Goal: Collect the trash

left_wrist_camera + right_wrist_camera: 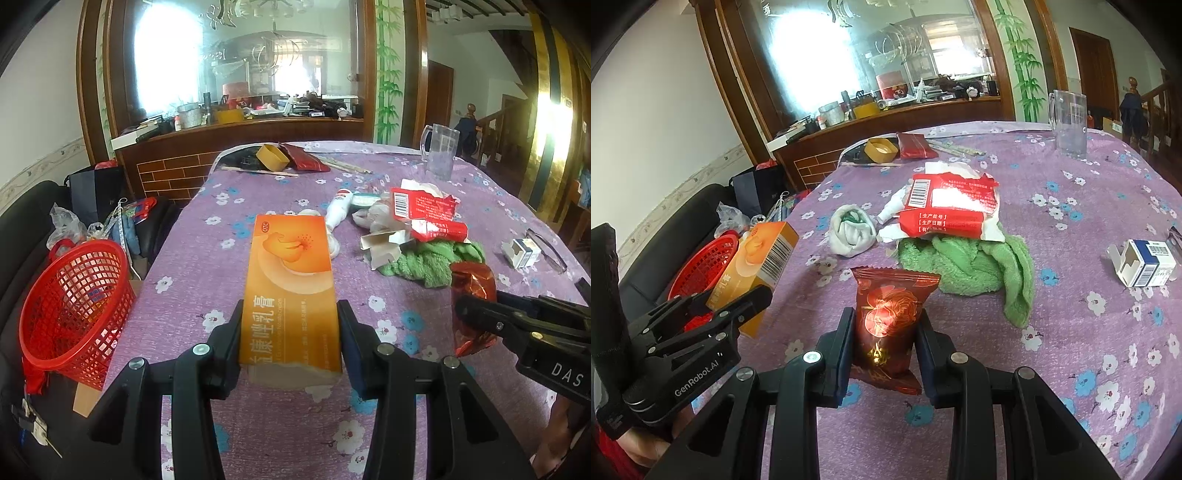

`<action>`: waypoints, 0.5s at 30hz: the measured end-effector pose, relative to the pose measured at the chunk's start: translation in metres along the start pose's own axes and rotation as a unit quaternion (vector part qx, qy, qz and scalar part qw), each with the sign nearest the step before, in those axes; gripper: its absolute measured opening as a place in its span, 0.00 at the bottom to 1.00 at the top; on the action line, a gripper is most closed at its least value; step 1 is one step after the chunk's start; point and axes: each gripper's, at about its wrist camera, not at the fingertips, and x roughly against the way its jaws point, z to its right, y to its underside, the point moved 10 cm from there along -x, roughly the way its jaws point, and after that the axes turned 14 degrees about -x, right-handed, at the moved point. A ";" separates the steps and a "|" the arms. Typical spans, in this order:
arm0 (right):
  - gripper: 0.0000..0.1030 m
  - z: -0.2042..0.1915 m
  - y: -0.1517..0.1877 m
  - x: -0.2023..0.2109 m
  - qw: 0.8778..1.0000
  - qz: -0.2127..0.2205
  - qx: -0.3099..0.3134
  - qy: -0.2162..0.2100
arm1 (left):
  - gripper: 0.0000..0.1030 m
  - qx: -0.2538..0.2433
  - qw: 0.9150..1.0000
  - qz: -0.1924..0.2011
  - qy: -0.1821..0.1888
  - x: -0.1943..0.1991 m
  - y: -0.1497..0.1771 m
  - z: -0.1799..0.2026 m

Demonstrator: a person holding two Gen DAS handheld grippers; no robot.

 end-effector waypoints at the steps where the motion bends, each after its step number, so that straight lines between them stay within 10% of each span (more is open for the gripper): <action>1: 0.33 0.000 0.000 0.000 1.000 0.000 0.000 0.001 | 0.43 0.000 1.000 0.000 0.000 0.000 0.000 0.000; 15: 0.33 -0.009 0.000 -0.006 1.000 -0.015 0.002 -0.007 | 0.43 0.016 1.000 0.003 -0.007 0.007 0.001 -0.020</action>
